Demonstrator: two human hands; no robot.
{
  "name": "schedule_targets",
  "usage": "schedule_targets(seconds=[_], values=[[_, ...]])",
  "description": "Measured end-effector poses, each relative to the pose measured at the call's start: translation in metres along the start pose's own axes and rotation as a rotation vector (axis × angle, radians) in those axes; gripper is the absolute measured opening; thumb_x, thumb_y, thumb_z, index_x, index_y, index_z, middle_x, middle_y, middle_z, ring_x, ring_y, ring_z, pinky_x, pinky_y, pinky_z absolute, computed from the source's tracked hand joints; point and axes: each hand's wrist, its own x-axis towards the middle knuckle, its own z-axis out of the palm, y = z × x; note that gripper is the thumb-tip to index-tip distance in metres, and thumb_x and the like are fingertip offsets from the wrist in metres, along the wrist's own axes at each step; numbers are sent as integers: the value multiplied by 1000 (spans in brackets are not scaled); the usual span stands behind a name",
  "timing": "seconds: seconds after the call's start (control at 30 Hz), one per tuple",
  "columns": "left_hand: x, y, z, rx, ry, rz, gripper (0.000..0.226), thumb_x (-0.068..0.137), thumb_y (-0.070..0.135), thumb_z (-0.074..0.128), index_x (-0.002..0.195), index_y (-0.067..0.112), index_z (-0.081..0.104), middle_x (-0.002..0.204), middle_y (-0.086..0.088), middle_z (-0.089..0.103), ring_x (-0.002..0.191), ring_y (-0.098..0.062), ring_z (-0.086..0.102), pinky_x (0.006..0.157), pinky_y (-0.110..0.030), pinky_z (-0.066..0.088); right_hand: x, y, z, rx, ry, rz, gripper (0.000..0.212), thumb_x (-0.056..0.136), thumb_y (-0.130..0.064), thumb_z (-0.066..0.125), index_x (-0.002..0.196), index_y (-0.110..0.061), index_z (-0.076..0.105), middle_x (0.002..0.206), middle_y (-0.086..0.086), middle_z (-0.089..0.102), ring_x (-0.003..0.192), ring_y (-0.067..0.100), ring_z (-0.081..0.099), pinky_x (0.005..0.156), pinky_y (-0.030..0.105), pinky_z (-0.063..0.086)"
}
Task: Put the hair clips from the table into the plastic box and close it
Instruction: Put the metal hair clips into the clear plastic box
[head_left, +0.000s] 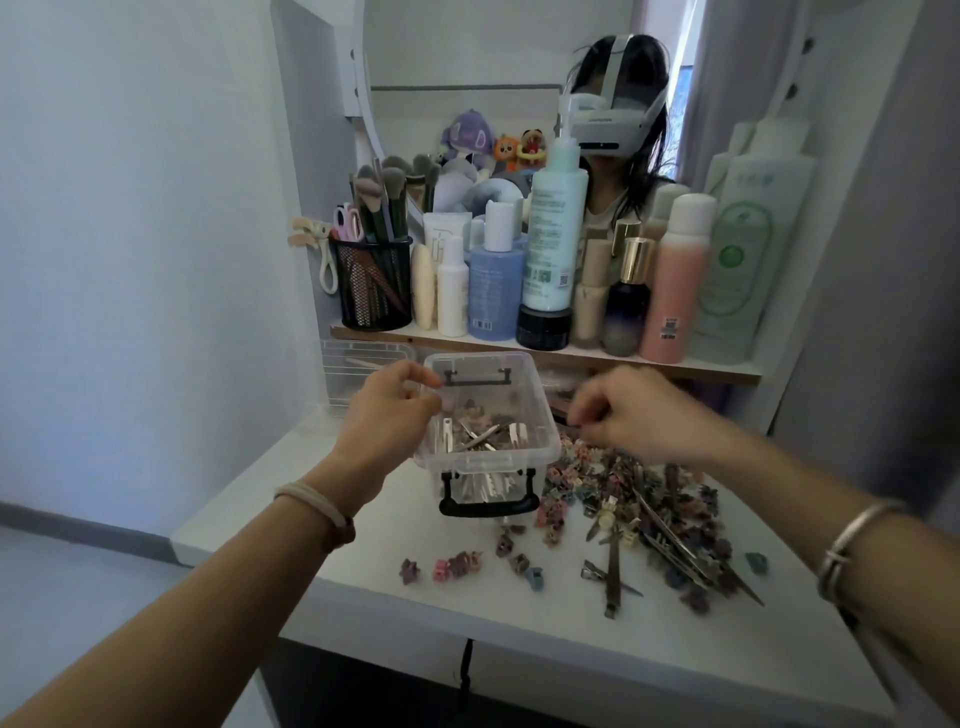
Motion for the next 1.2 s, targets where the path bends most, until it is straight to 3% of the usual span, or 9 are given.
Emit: schedule_targets(seconds=[0.13, 0.37, 0.57, 0.67, 0.8, 0.93, 1.0, 1.1, 1.2], values=[[2, -4, -1, -12, 5, -20, 16, 89, 5, 49, 85, 20, 53, 75, -3, 53, 65, -17, 48, 55, -25, 40, -2, 29, 30, -302, -229, 57, 40, 85, -5, 54, 122, -20, 58, 130, 4, 57, 118, 21, 53, 96, 30, 46], [3, -8, 3, -23, -6, -29, 17, 90, 7, 49, 81, 20, 53, 74, -2, 51, 66, -18, 47, 55, -25, 40, 5, 35, 44, -415, -186, 55, 23, 83, -2, 50, 99, -14, 60, 112, 10, 59, 102, 27, 57, 83, 41, 51], [4, -10, 3, -17, -12, -33, 10, 90, 7, 50, 87, 15, 54, 75, -3, 51, 60, -15, 45, 41, -15, 41, 5, 39, 47, -435, -163, 31, 26, 85, -2, 47, 106, -15, 55, 113, 10, 58, 104, 28, 55, 80, 37, 47], [5, -10, 2, -16, -6, -36, 10, 90, 5, 49, 95, 11, 55, 75, -4, 51, 59, -15, 44, 44, -18, 41, 4, 38, 47, -428, -150, 6, 21, 83, 1, 48, 92, -17, 53, 107, 9, 59, 99, 27, 56, 73, 34, 43], [5, -10, 0, -14, -4, -36, 12, 90, 4, 48, 99, 10, 55, 75, -4, 51, 61, -15, 46, 51, -23, 40, 7, 34, 35, -299, -19, -65, 23, 80, 2, 54, 85, -20, 59, 99, 4, 65, 95, 20, 59, 76, 28, 45], [5, -9, 2, -3, 5, -38, 11, 90, 6, 49, 97, 12, 55, 74, -1, 51, 59, -13, 45, 46, -18, 39, 8, -1, 9, 178, 241, -119, 24, 82, -3, 64, 72, -25, 59, 77, -4, 61, 70, 7, 54, 65, 20, 43], [4, -8, 4, -7, -6, -34, 9, 90, 8, 50, 97, 12, 55, 75, -1, 51, 60, -13, 46, 43, -16, 41, 10, -20, 2, 272, 217, -174, 28, 81, -8, 68, 69, -31, 55, 71, -9, 60, 66, 4, 54, 65, 20, 45], [4, -7, 6, -14, -9, -28, 10, 90, 8, 50, 97, 13, 55, 76, 1, 51, 61, -11, 46, 44, -16, 39, 12, -27, -1, 257, 111, -161, 10, 80, -20, 69, 85, -27, 65, 84, -4, 68, 79, 9, 63, 75, 24, 50], [4, -8, 4, -19, -7, -34, 9, 91, 8, 50, 97, 13, 55, 78, 0, 51, 63, -12, 46, 50, -19, 38, 11, -8, -3, 206, 181, -68, 12, 83, -17, 67, 95, -18, 70, 90, -4, 66, 83, 8, 59, 77, 23, 43]])
